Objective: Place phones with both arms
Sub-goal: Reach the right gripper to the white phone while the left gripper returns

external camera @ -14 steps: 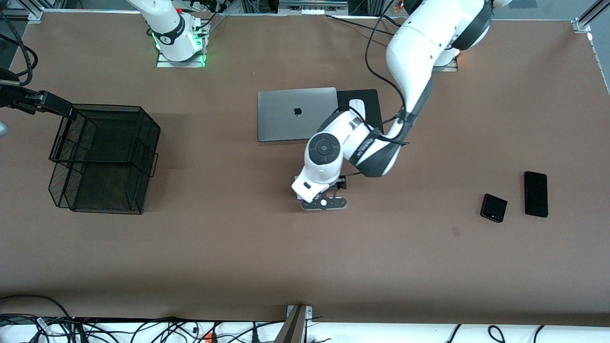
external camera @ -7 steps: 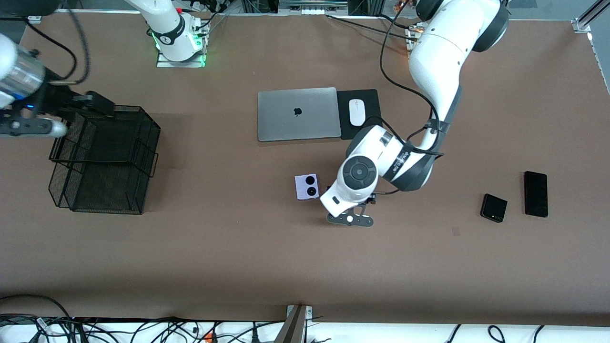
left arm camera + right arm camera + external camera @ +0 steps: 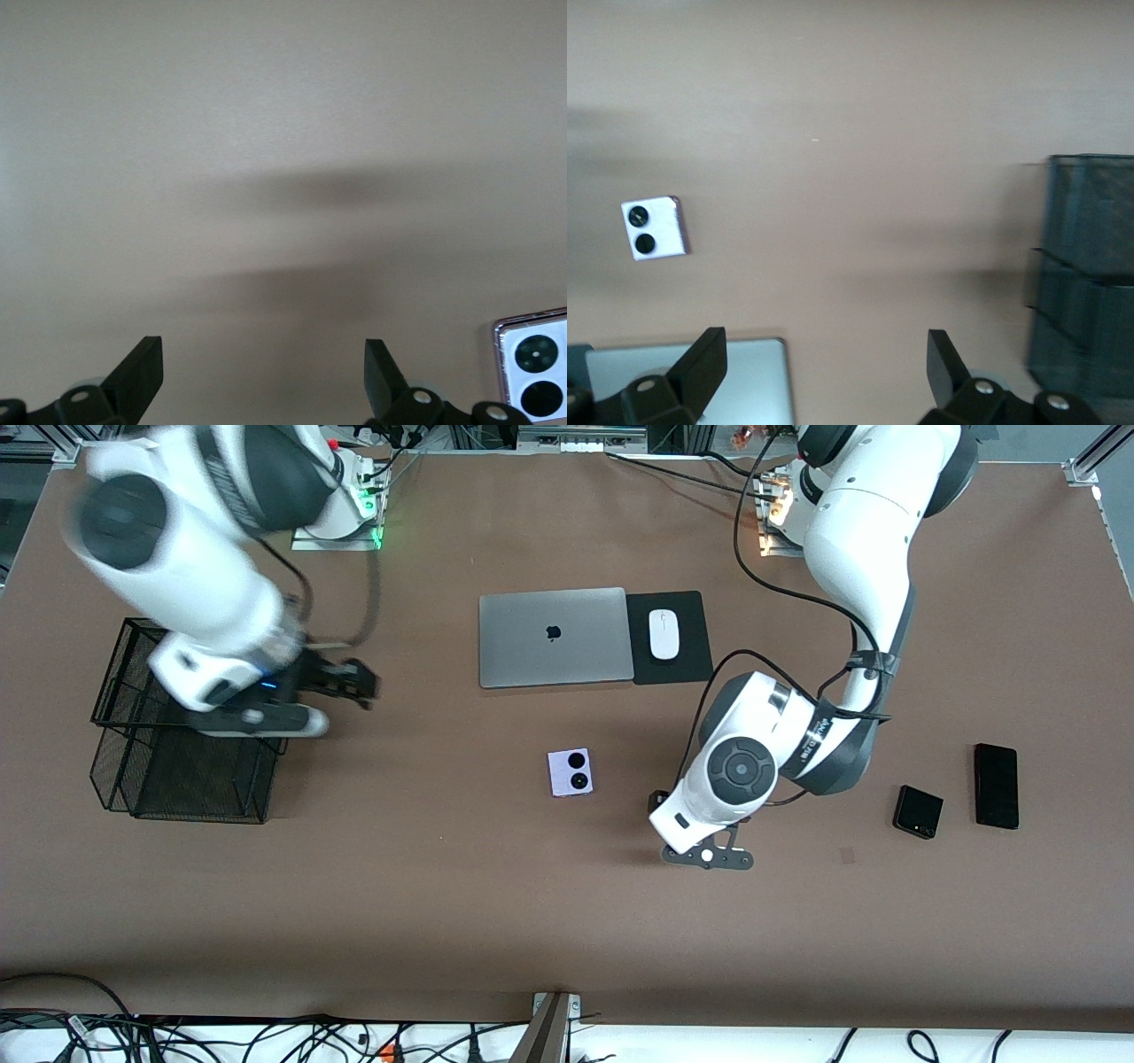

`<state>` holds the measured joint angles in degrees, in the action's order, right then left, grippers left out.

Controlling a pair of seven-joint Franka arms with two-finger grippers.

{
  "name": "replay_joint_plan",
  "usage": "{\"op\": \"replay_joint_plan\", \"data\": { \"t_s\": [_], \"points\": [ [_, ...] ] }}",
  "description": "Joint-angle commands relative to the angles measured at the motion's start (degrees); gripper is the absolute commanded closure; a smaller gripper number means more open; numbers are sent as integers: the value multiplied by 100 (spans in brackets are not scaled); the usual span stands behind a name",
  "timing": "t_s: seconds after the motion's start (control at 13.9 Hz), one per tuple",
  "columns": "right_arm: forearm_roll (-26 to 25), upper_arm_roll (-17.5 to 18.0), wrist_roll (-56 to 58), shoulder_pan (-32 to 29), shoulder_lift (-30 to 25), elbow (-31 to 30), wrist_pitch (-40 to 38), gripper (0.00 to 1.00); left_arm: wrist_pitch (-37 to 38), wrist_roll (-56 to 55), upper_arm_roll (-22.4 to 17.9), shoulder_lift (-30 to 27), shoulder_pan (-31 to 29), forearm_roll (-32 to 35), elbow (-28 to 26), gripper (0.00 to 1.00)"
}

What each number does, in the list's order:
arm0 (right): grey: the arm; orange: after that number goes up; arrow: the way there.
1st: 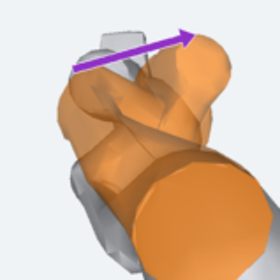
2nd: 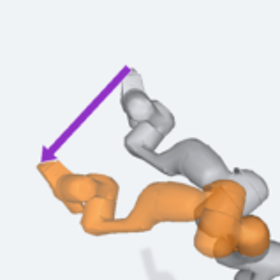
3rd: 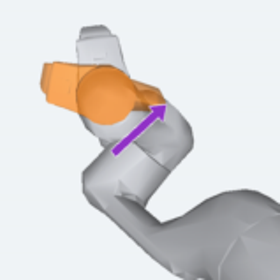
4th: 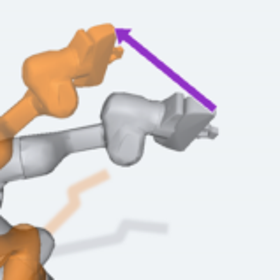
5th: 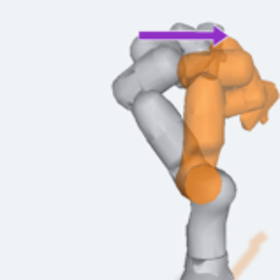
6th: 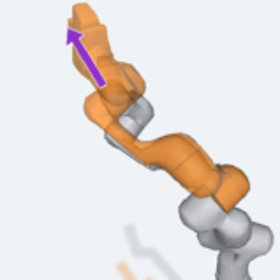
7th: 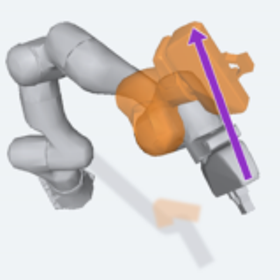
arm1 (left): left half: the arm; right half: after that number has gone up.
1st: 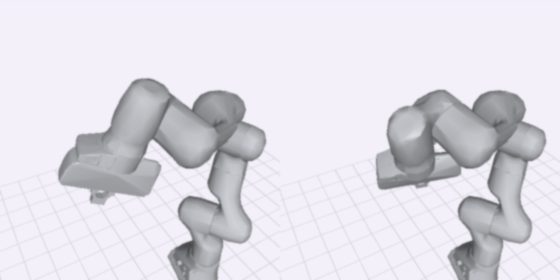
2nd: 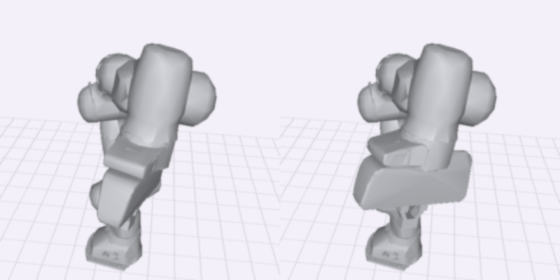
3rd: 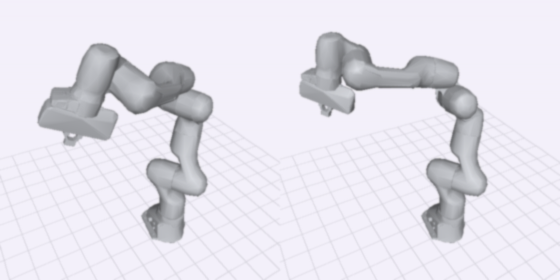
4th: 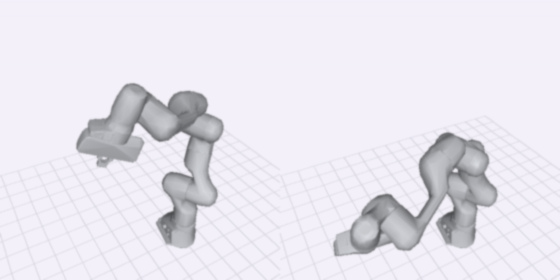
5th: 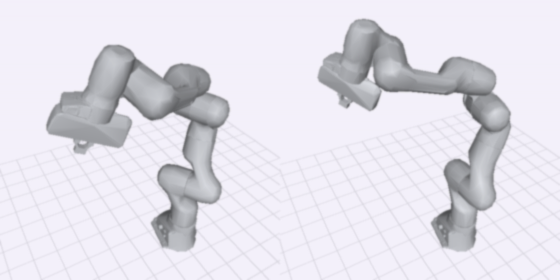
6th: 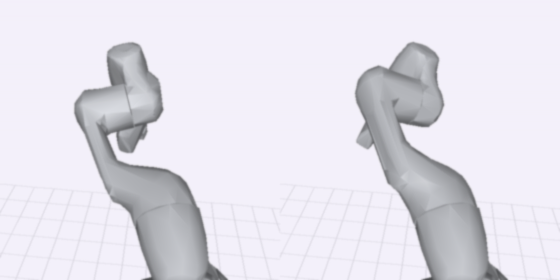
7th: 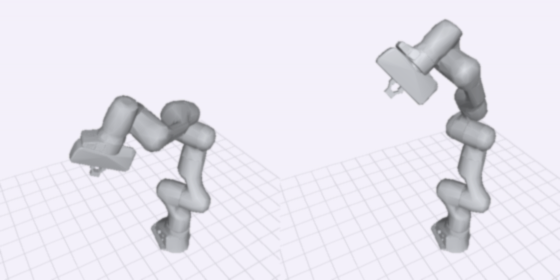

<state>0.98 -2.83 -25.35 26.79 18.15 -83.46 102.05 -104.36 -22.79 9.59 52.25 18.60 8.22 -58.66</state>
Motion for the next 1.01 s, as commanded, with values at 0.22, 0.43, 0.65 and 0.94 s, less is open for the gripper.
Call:
{"op": "replay_joint_plan", "data": {
  "t_s": [0.22,0.43,0.65,0.94],
  "points": [
    [43,-34,-673,888,977,276,982,0,592,1546,-10,-470,-382,557,-338,0],
    [200,-25,-865,1223,1760,988,1019,0,592,2628,-1,-769,-857,531,-620,0],
    [683,-25,-1138,1460,2104,1016,1771,0,819,2719,43,-787,-1078,443,-699,0],
    [641,-34,-571,1610,2789,1051,3100,0,725,3340,52,-901,-1428,470,-840,0]
  ]
}}
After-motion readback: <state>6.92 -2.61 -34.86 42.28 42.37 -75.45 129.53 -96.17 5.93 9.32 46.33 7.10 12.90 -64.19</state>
